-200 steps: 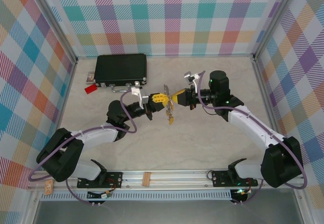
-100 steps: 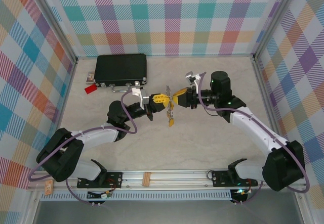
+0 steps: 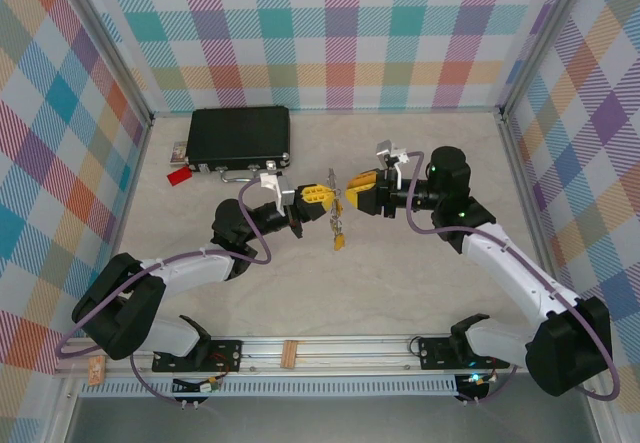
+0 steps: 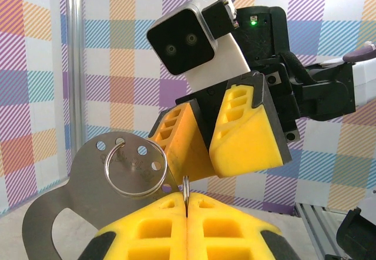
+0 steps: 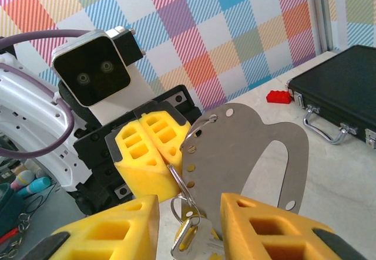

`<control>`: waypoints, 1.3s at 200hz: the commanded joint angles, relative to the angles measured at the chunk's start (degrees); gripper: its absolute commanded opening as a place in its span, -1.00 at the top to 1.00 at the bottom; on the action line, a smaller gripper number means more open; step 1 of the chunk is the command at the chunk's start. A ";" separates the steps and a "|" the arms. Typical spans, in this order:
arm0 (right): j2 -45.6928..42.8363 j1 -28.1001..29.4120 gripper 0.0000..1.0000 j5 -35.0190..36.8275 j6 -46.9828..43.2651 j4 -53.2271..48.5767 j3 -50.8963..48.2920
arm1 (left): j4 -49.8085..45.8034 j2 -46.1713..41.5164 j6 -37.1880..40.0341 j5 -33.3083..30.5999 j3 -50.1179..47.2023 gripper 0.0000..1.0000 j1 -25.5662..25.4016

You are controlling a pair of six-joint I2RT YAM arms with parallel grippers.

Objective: Put the keys on the keyring

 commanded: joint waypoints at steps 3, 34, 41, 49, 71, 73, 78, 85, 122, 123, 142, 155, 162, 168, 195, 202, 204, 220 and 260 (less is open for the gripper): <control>1.52 0.07 0.35 -3.19 -0.77 3.21 1.26 | 3.89 0.01 -0.34 0.52 1.94 1.00 -0.33; 3.64 1.12 0.35 -4.81 -1.35 2.44 2.84 | 3.89 -0.07 -0.63 0.60 2.12 1.00 -0.33; 3.91 1.25 0.37 -4.92 -1.51 2.34 3.02 | 3.89 -0.02 -0.65 0.73 2.19 1.00 -0.33; 4.05 1.30 0.39 -4.89 -1.44 2.47 3.15 | 3.88 0.06 -0.65 0.80 2.21 1.00 -0.33; 4.19 1.66 0.43 -5.12 -1.26 3.57 3.05 | 3.88 0.19 -0.89 0.97 2.34 1.00 -0.32; 4.20 1.72 0.44 -5.13 -1.26 3.64 3.11 | 3.86 0.19 -0.86 0.95 2.37 1.00 -0.33; 4.29 1.79 0.45 -5.33 -1.20 3.68 3.22 | 3.89 0.22 -0.91 0.99 2.35 1.00 -0.32; 4.53 1.96 0.46 -5.65 -1.35 3.65 3.43 | 3.89 0.23 -0.90 1.00 2.37 1.00 -0.33; 5.50 2.62 0.53 -6.21 -1.73 2.68 4.36 | 3.89 0.21 -1.00 1.13 2.38 1.00 -0.33; 5.51 2.62 0.53 -6.20 -1.72 2.68 4.36 | 3.89 0.20 -1.00 1.15 2.38 1.00 -0.33; 5.28 2.71 0.64 -5.85 -1.86 2.78 4.30 | 3.89 0.26 -1.00 1.17 2.30 1.00 -0.33; 5.15 2.71 0.76 -5.86 -1.98 2.58 4.28 | 3.88 0.13 -1.00 1.17 2.21 1.00 -0.31; 5.16 2.72 0.82 -6.01 -2.05 2.32 4.32 | 3.89 0.07 -0.95 0.99 2.10 1.00 -0.33; 5.00 2.73 0.87 -5.93 -2.37 1.72 4.41 | 3.89 0.02 -1.00 0.88 2.12 1.00 -0.33; 4.23 2.71 1.00 -4.99 -4.47 -0.99 4.36 | 3.80 -0.15 -0.91 0.58 2.03 1.00 -0.34; 3.96 2.71 1.00 -4.66 -5.31 -1.80 4.36 | 3.73 -0.12 -0.91 0.64 1.90 1.00 -0.35; 3.88 2.71 1.00 -4.56 -5.51 -2.28 4.43 | 3.72 -0.22 -0.87 0.58 1.93 1.00 -0.34; 3.18 2.71 1.00 -3.20 -8.10 -5.19 4.78 | 3.39 -0.34 -0.87 0.85 1.76 0.90 -0.08; 2.52 2.71 1.00 -1.59 -16.44 -15.38 7.29 | -0.77 -1.73 0.34 4.30 1.50 0.66 1.76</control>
